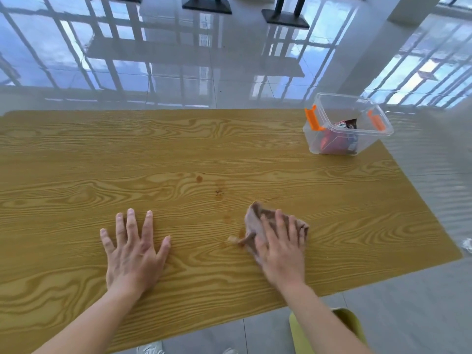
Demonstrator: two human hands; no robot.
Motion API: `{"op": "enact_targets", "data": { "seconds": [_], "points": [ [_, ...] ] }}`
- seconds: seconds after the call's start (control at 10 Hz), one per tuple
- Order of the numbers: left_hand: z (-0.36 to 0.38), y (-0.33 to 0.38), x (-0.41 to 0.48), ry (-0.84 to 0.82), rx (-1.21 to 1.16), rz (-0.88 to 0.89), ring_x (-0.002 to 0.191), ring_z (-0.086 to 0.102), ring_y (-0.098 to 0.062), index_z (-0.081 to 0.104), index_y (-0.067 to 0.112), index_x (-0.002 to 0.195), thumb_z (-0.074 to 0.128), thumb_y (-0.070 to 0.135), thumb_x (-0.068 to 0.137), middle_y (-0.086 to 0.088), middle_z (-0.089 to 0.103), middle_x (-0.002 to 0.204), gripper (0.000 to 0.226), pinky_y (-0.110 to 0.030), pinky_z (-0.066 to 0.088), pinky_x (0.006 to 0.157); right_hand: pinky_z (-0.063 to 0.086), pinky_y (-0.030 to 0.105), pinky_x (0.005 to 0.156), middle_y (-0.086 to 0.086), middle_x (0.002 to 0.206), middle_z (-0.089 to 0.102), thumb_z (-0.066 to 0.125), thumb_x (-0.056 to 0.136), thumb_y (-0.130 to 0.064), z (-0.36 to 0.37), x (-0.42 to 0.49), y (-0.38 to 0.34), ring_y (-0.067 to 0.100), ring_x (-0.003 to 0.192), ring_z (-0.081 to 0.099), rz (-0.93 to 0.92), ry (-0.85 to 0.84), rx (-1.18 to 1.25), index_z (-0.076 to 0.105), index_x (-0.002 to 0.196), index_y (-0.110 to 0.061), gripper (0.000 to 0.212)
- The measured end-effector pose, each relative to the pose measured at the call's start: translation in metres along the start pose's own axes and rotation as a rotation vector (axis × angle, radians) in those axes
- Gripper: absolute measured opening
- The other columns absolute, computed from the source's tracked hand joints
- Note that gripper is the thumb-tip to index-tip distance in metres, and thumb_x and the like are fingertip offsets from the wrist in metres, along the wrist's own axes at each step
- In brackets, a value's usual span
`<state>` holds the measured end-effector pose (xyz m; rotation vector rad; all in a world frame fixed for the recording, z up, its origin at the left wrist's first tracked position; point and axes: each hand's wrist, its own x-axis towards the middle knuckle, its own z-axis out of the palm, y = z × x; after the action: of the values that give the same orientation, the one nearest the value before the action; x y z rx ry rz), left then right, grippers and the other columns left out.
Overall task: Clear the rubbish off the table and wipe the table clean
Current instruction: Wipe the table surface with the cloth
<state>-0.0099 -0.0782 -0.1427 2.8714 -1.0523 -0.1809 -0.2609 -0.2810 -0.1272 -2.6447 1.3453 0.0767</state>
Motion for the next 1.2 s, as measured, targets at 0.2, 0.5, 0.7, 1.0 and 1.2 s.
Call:
{"op": "enact_targets", "data": {
  "seconds": [0.2,0.5,0.7,1.0,1.2],
  "points": [
    [0.0,0.0,0.0,0.003,0.003,0.002,0.151,-0.004,-0.032,0.014,0.023,0.157,0.012,0.071,0.089,-0.015,0.008,0.164,0.083,-0.061,0.0,0.119,0.007,0.052,0.121,-0.003,0.166,0.005,0.012,0.097,-0.059,-0.006,0.013,0.041,0.023,0.153,-0.004,-0.075,0.031,-0.062,0.012,0.157,-0.032,0.066],
    [0.0,0.0,0.0,0.009,0.004,0.001,0.151,-0.002,-0.032,0.015,0.023,0.156,0.011,0.072,0.089,-0.015,0.009,0.164,0.083,-0.061,0.001,0.119,0.001,0.056,0.12,-0.005,0.166,0.006,0.023,0.1,-0.06,0.001,-0.024,-0.027,0.028,0.153,-0.003,-0.322,0.042,-0.008,0.017,0.153,-0.048,0.054],
    [-0.002,0.001,-0.001,-0.001,-0.002,-0.001,0.151,-0.006,-0.03,0.012,0.024,0.157,0.009,0.073,0.089,-0.014,0.005,0.164,0.084,-0.06,-0.002,0.119,0.047,0.044,0.088,-0.004,0.128,0.067,0.061,0.092,-0.019,-0.02,0.049,0.021,0.029,0.111,0.06,-0.051,0.31,0.186,0.064,0.123,-0.025,0.032],
    [-0.003,0.002,-0.001,0.008,-0.016,-0.001,0.151,-0.003,-0.032,0.017,0.023,0.156,0.014,0.072,0.089,-0.016,0.009,0.164,0.083,-0.061,-0.001,0.119,0.026,0.045,0.116,-0.011,0.152,0.043,0.03,0.095,-0.048,-0.03,0.024,-0.011,0.016,0.143,0.033,-0.25,0.005,0.243,0.057,0.133,-0.04,0.047],
    [-0.002,0.002,-0.001,0.007,-0.005,0.0,0.151,-0.002,-0.033,0.018,0.023,0.156,0.015,0.071,0.089,-0.016,0.01,0.163,0.083,-0.061,-0.001,0.119,0.001,0.057,0.119,-0.013,0.164,0.013,0.024,0.098,-0.069,-0.008,-0.029,-0.024,0.027,0.153,-0.001,-0.547,-0.094,-0.035,0.028,0.148,-0.053,0.052]
  ]
}}
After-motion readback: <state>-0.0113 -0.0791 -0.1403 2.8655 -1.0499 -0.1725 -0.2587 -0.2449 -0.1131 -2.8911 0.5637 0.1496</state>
